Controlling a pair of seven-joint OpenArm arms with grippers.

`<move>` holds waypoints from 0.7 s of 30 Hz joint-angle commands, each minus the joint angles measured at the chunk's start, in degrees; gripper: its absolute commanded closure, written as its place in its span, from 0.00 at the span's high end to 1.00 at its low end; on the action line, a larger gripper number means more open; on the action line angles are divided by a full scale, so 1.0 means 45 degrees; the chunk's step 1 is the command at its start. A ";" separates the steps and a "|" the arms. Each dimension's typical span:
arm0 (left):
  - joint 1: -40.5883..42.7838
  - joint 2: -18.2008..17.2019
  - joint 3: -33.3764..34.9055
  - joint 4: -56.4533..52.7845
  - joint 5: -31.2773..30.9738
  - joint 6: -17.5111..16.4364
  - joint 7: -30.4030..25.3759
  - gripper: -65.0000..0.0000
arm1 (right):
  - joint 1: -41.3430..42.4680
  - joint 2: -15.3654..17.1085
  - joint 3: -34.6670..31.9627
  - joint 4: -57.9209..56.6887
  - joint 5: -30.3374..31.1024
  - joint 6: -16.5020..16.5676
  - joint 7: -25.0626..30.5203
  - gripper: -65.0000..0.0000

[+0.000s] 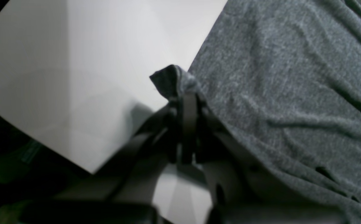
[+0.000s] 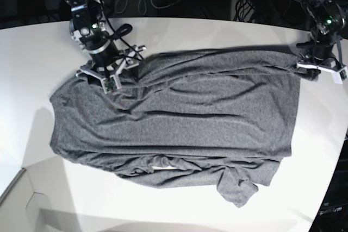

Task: Layout the t-shirt on the table in an organized manner, then fold the t-shirt properly
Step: 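Lift the collar edge with both grippers and stretch it apart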

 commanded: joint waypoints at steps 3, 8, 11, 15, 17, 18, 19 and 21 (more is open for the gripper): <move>-0.0059 -0.0149 -0.0032 0.0217 -0.0048 -0.0002 -0.0260 0.00 | 0.0122 0.0013 0.0044 0.0012 0.0022 -0.0070 0.0313 0.64; -0.0059 -0.0169 -0.0051 0.0217 -0.0048 -0.0002 -0.0260 0.00 | 0.0220 0.0052 0.0161 -0.0066 0.0022 -0.0070 0.0313 0.64; -0.0059 -0.0169 -0.0051 0.0217 -0.0048 -0.0002 -0.0279 0.00 | 0.0161 0.0032 0.0396 -0.0066 0.0022 -0.0070 0.0313 0.64; -0.0059 -0.0169 -0.0051 0.0217 -0.0048 -0.0002 -0.0279 0.00 | -0.0190 0.0032 0.0396 -0.0066 0.0022 -0.0070 0.0313 0.64; -0.0059 -0.0149 -0.0051 0.0217 -0.0048 -0.0002 -0.0279 0.00 | -0.0288 0.0032 0.0376 -0.0203 0.0022 -0.0070 0.0313 0.64; -0.0059 -0.0149 -0.0051 0.0217 -0.0048 -0.0002 -0.0279 0.00 | -0.0327 0.0032 0.0337 -0.0340 0.0022 -0.0070 0.0352 0.64; -0.0059 -0.0149 -0.0051 0.0217 -0.0048 -0.0002 -0.0279 0.00 | -0.0307 0.0032 0.0337 -0.0496 0.0022 -0.0070 0.0352 0.64; -0.0059 -0.0149 -0.0051 0.0217 -0.0048 -0.0002 -0.0279 0.00 | -0.0268 0.0013 0.0337 -0.0789 0.0022 -0.0070 0.0372 0.64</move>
